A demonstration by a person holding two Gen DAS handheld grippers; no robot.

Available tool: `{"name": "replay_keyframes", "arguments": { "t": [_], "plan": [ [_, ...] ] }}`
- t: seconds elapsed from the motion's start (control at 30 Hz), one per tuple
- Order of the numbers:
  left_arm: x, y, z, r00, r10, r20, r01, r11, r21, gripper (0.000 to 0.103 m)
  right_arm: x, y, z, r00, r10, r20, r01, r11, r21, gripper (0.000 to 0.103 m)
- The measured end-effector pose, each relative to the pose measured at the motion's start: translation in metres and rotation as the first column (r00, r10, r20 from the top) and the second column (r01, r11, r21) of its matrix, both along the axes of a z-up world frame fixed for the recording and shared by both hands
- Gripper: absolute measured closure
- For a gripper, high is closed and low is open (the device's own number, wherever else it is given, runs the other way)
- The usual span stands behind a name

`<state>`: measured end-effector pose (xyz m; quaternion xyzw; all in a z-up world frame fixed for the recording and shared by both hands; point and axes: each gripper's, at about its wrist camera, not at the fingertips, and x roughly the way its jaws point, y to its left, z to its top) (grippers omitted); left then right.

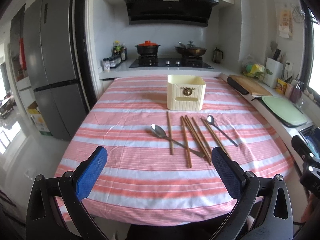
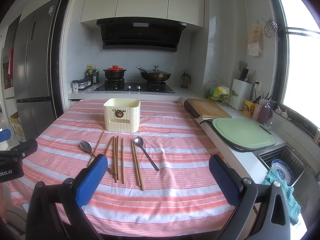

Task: Organize utensils
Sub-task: 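Move the left tool down toward the ribbed-handle spoon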

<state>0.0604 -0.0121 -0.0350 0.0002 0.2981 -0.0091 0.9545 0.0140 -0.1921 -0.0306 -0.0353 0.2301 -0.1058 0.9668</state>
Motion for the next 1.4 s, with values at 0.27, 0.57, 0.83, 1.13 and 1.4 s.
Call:
{"name": "replay_keyframes", "arguments": {
  "t": [0.27,0.57,0.83,1.13,1.4],
  "plan": [
    [0.043,0.017,-0.034,0.988,0.069,-0.135,-0.075,0.997,-0.035,0.0,0.022,-0.016,-0.014,0.999,-0.009,-0.045,0.011,0.999,0.043,0.0],
    [0.109,0.024,-0.084,0.961,0.077,-0.267,-0.085,0.996,-0.021,0.0,0.054,-0.038,-0.048,0.989,-0.02,-0.148,0.032,0.996,0.079,0.0],
    [0.165,0.013,-0.123,0.942,0.035,-0.333,-0.025,0.999,0.034,0.0,0.078,-0.048,-0.072,0.974,-0.032,-0.225,0.051,0.996,0.078,0.0],
    [0.198,-0.002,-0.16,0.916,0.057,-0.398,-0.062,0.998,-0.001,0.0,0.098,-0.048,-0.092,0.958,-0.019,-0.285,0.041,0.997,0.07,0.0],
    [0.224,-0.008,-0.177,0.922,0.119,-0.369,-0.072,0.988,0.14,0.0,0.104,-0.041,-0.097,0.951,0.004,-0.308,0.017,0.998,0.066,0.0]
  ]
}}
